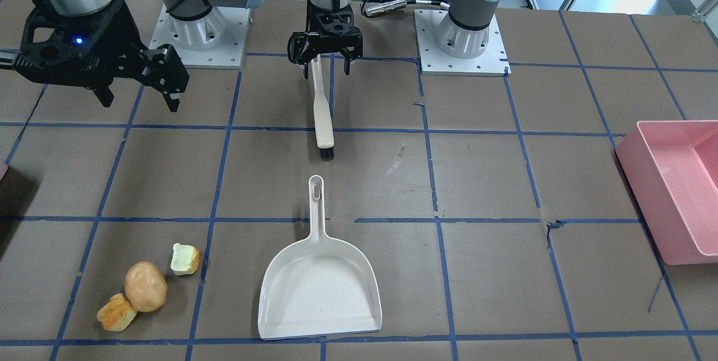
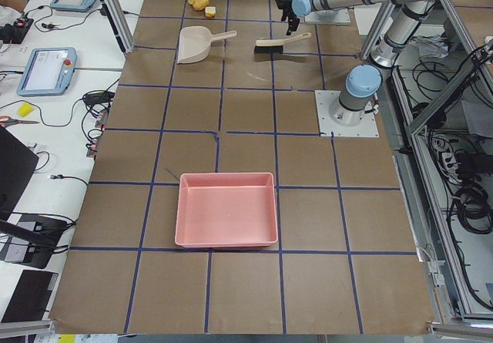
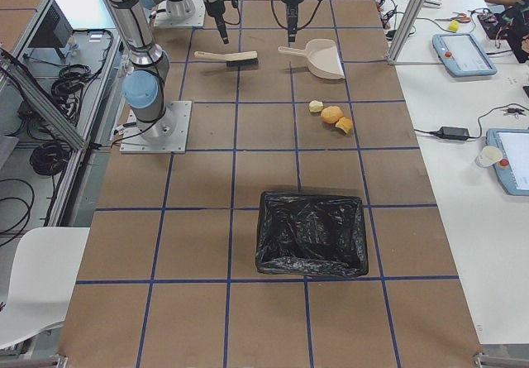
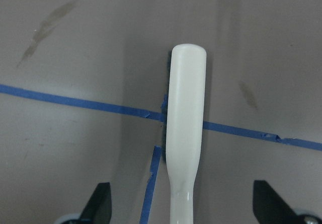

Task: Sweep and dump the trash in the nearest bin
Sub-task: 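Lower the left gripper onto the brush handle and close on it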

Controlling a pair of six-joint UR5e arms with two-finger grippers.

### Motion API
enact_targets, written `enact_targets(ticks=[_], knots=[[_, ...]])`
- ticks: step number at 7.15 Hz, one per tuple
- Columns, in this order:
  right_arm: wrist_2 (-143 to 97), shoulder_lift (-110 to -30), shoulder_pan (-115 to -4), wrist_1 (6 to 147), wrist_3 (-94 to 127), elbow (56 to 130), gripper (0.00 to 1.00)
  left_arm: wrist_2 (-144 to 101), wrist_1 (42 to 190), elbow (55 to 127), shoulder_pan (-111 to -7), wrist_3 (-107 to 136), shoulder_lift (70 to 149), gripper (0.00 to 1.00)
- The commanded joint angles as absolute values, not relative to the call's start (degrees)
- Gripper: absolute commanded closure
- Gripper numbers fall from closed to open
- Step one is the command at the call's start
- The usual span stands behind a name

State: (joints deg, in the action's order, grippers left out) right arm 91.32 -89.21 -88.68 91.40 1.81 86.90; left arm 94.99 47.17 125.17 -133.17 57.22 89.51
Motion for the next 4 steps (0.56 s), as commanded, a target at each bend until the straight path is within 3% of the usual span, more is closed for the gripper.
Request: enact_targets(ticks=[1,4], knots=[[91.3,-89.2,-88.7,91.4,1.9,87.3,0.00,95.4,39.9,125.3,-138.1,60.9,96.4,0.00],[91.4,-89.2,-88.7,91.5,1.9,87.4,0.00,96.3,36.2,129.4,-139.3,51.3,95.5,0.01]])
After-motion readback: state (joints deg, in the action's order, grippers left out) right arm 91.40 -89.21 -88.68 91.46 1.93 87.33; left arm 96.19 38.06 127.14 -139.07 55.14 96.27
